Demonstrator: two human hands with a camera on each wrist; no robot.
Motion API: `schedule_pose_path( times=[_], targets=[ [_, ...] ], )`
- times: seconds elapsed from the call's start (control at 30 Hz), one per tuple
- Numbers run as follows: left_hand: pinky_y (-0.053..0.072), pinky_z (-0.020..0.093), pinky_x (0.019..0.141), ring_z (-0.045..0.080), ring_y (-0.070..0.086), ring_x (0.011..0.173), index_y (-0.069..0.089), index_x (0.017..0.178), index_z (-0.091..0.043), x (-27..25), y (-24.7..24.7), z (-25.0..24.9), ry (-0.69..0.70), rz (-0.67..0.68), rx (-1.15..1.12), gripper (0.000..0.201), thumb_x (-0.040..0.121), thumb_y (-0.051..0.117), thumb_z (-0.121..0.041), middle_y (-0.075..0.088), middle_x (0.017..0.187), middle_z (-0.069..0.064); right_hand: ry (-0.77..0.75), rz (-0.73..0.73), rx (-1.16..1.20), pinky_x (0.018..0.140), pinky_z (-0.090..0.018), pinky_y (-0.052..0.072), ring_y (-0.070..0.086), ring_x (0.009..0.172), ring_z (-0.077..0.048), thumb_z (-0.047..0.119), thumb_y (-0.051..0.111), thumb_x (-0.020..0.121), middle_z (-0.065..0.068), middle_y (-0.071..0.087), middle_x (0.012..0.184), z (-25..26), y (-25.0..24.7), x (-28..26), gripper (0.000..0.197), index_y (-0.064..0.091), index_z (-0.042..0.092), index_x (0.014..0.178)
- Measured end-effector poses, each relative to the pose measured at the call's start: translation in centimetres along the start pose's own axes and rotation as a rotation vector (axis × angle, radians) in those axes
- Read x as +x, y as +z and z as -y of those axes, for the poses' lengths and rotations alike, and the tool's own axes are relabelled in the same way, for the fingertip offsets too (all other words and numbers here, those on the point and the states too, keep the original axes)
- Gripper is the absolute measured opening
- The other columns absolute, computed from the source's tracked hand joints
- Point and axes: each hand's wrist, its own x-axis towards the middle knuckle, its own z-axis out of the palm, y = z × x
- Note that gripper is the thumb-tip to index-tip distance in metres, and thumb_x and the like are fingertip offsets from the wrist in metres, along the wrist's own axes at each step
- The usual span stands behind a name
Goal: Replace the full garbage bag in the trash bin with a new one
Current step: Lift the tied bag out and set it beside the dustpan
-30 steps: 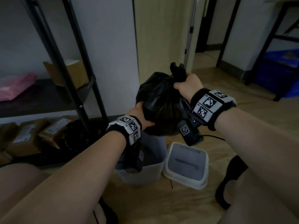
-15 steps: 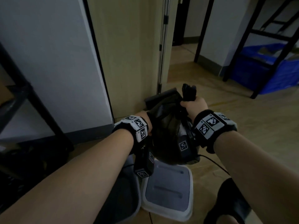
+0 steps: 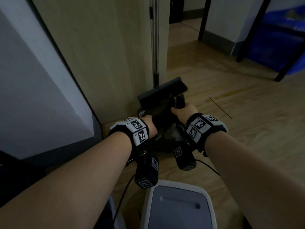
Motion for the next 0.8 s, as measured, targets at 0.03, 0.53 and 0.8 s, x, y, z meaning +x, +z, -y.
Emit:
schedule_pose_path(
  times=[0.03, 0.53, 0.8],
  targets=[
    [0.038, 0.034, 0.106, 0.029, 0.048, 0.130, 0.035, 0.142, -0.007, 0.8, 0.6, 0.2, 0.022, 0.013, 0.041, 0.054, 0.092, 0.051, -0.014, 0.046, 0.143, 0.014, 0.012, 0.027, 0.014, 0.096, -0.040, 0.048, 0.059, 0.112, -0.035, 0.027, 0.057, 0.090, -0.018, 0.062, 0.122, -0.5, 0.7, 0.8, 0.040, 0.057, 0.003, 0.122],
    [0.029, 0.029, 0.111, 0.023, 0.039, 0.137, 0.030, 0.146, -0.011, 0.0, -0.1, 1.2, 0.103, 0.058, 0.065, 0.055, 0.094, 0.047, -0.015, 0.037, 0.151, 0.008, -0.026, 0.067, -0.168, 0.104, -0.042, 0.045, 0.052, 0.124, -0.030, 0.030, 0.067, 0.083, -0.010, 0.052, 0.138, 0.2, 2.3, 1.1, 0.066, 0.040, 0.013, 0.141],
    [0.040, 0.030, 0.100, 0.028, 0.051, 0.125, 0.048, 0.134, -0.007, -8.2, -6.0, 1.7, 0.140, -0.109, 0.060, 0.043, 0.091, 0.051, -0.016, 0.054, 0.135, 0.014, -0.169, 0.037, -0.530, 0.103, -0.036, 0.045, 0.049, 0.128, -0.027, 0.030, 0.071, 0.080, -0.009, 0.048, 0.142, 4.9, 0.6, -7.0, 0.075, 0.036, 0.009, 0.143]
  ],
)
